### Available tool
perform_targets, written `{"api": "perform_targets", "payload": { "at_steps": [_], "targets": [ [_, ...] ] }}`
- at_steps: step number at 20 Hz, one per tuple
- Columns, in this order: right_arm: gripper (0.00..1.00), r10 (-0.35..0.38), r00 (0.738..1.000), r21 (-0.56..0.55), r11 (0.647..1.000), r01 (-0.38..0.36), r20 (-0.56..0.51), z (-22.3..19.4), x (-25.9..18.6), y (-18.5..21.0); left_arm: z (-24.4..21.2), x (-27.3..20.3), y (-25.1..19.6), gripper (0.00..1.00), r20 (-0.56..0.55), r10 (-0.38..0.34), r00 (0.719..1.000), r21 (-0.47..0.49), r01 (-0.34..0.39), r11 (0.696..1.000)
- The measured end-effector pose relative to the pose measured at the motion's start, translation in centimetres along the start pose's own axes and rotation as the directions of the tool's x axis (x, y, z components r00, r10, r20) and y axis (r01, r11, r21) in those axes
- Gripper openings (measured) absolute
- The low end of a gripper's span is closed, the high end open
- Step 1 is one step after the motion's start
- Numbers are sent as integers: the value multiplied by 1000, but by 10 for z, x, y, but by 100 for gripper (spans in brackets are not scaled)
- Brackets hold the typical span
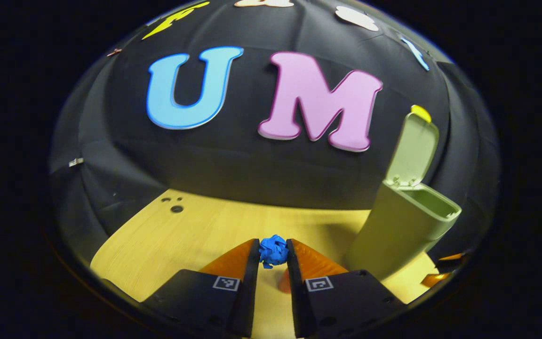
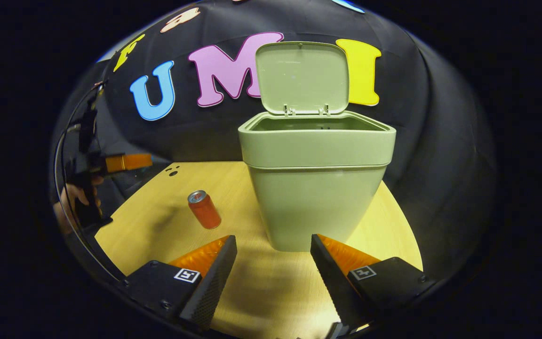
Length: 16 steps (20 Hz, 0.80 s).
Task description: Press the lid of the desktop garbage bin to open it, pick up the crumpled paper on the desktop and throw it into the bin, then pick up the pop can on the desktop and drop it into the bin, and finally close the garbage bin lid.
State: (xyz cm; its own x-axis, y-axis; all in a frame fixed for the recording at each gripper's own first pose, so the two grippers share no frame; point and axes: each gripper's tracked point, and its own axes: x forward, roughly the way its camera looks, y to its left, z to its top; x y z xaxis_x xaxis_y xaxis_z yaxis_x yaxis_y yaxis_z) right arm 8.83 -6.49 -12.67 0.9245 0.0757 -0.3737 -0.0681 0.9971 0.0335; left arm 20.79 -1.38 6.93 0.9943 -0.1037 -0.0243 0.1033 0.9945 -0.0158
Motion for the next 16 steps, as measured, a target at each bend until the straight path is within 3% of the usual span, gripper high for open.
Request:
{"api": "perform_targets", "payload": {
  "at_steps": [4, 8, 16],
  "targets": [
    [99, -26, 1000, 8, 1000, 26, 4, 0, -3, -8, 31, 5, -64, 36, 38, -149, 988, 36, 148, 988],
    [99, -54, 998, 37, 998, 53, 11, -3, -10, -18, 47, 15, -125, 36, 41, -281, 959, 87, 277, 957],
    [99, -119, 993, 106, 987, 117, 16, -6, -21, -45, 45, 32, -233, 36, -3, -489, 872, 157, 484, 861]
  ]
}}
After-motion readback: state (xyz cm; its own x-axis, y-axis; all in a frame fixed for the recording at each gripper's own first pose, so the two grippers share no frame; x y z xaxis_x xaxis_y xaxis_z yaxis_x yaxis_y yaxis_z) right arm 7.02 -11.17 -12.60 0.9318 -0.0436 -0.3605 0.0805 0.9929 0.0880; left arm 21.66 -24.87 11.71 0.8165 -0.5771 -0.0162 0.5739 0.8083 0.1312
